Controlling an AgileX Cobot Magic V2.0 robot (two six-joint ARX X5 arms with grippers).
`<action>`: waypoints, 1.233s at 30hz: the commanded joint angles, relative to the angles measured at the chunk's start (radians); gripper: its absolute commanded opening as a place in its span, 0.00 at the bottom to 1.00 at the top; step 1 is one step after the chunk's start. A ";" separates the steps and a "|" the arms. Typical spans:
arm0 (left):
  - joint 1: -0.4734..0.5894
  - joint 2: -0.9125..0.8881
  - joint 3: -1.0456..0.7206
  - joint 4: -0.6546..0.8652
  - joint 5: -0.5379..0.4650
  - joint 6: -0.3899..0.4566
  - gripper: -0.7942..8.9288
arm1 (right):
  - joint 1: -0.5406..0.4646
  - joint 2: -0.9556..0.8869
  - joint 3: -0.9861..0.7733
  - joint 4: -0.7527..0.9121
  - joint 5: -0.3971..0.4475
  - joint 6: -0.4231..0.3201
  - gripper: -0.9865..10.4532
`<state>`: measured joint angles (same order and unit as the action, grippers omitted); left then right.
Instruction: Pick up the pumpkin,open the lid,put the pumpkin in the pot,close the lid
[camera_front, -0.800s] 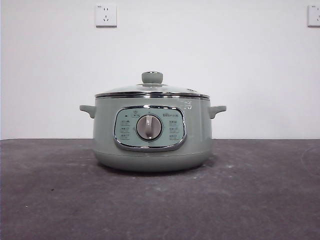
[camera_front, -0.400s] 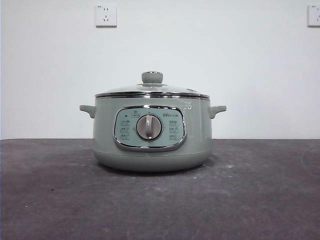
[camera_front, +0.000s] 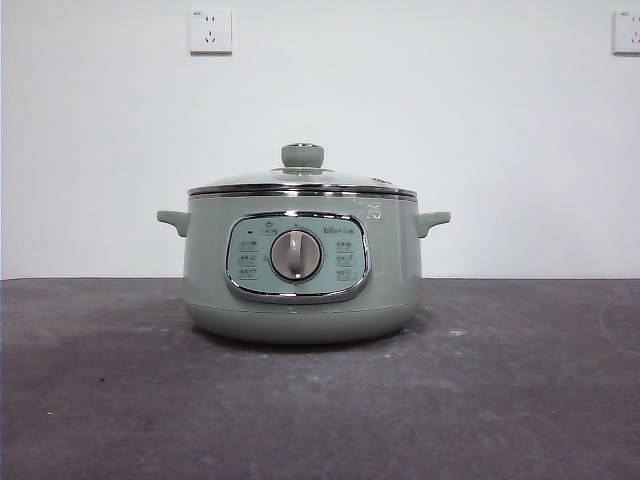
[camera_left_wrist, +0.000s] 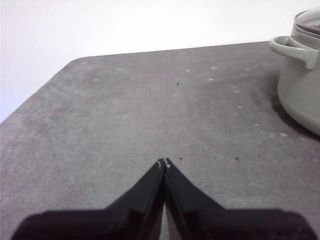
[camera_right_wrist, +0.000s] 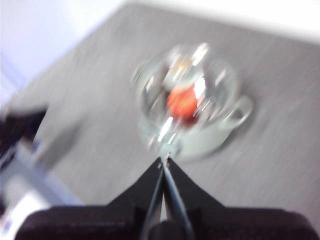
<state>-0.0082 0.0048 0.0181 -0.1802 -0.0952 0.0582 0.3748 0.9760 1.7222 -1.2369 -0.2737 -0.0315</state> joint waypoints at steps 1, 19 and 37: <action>0.003 -0.002 -0.016 0.004 -0.003 -0.010 0.08 | -0.094 -0.080 -0.087 0.089 -0.053 -0.015 0.09; 0.003 -0.002 -0.016 0.004 -0.003 -0.010 0.08 | -0.363 -0.633 -1.192 0.955 -0.061 -0.018 0.09; 0.003 -0.001 -0.016 0.004 -0.003 -0.010 0.08 | -0.361 -0.946 -1.659 1.083 0.105 0.042 0.09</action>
<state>-0.0082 0.0048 0.0181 -0.1806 -0.0952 0.0582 0.0128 0.0376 0.0795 -0.1631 -0.1745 -0.0071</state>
